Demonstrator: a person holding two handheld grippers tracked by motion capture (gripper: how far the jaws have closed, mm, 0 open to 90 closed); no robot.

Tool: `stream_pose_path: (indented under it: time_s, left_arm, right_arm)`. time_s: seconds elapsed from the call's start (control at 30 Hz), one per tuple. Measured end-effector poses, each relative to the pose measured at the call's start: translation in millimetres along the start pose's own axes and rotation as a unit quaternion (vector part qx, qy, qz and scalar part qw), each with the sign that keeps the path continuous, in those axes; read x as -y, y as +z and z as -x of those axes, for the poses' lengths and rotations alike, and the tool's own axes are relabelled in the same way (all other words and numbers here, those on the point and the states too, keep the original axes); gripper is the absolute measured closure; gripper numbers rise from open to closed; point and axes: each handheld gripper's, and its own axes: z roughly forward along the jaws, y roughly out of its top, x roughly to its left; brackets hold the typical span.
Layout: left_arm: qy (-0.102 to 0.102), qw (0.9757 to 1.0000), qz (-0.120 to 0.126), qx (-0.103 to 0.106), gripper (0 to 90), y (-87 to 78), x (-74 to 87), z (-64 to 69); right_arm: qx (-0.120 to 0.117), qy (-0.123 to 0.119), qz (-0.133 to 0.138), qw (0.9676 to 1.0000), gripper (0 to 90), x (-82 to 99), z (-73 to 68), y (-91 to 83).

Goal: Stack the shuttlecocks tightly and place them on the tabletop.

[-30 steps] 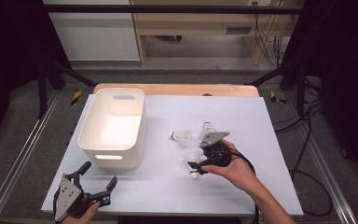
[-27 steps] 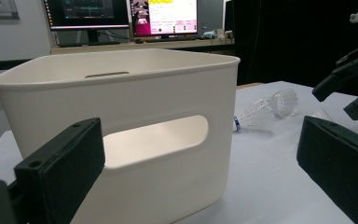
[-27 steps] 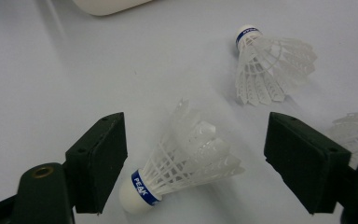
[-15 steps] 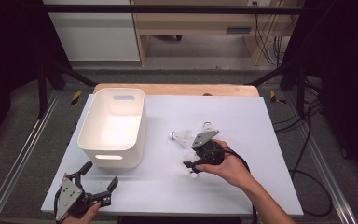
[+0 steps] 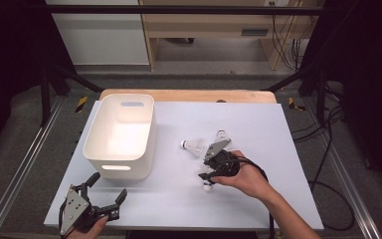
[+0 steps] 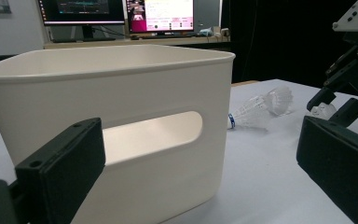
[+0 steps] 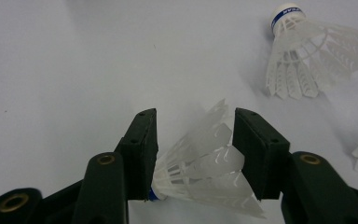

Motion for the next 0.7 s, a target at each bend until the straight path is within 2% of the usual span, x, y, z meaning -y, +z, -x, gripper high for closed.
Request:
stream_pose_path:
  time_s: [0.3,0.33,0.53,0.7]
  left_arm:
    - [0.001,1.0,-0.002,0.001,1.5,1.0,0.2,0.6]
    - [0.001,1.0,-0.003,0.001,1.6,1.2,0.3,0.7]
    - [0.0,1.0,-0.003,-0.001,1.7,1.3,0.4,0.4]
    - [-0.008,1.0,-0.003,-0.005,1.8,0.4,1.1,-1.3]
  right_arm:
    - [-0.005,-0.002,-0.028,0.9996,59.1,10.4,-5.8,-16.4]
    - [-0.006,-0.004,-0.036,0.9993,62.5,14.2,-6.9,-21.1]
    - [-0.01,-0.004,-0.042,0.9991,71.0,24.2,-9.4,-28.2]
    - [-0.021,0.006,-0.049,0.9986,79.0,38.2,-13.0,-32.8]
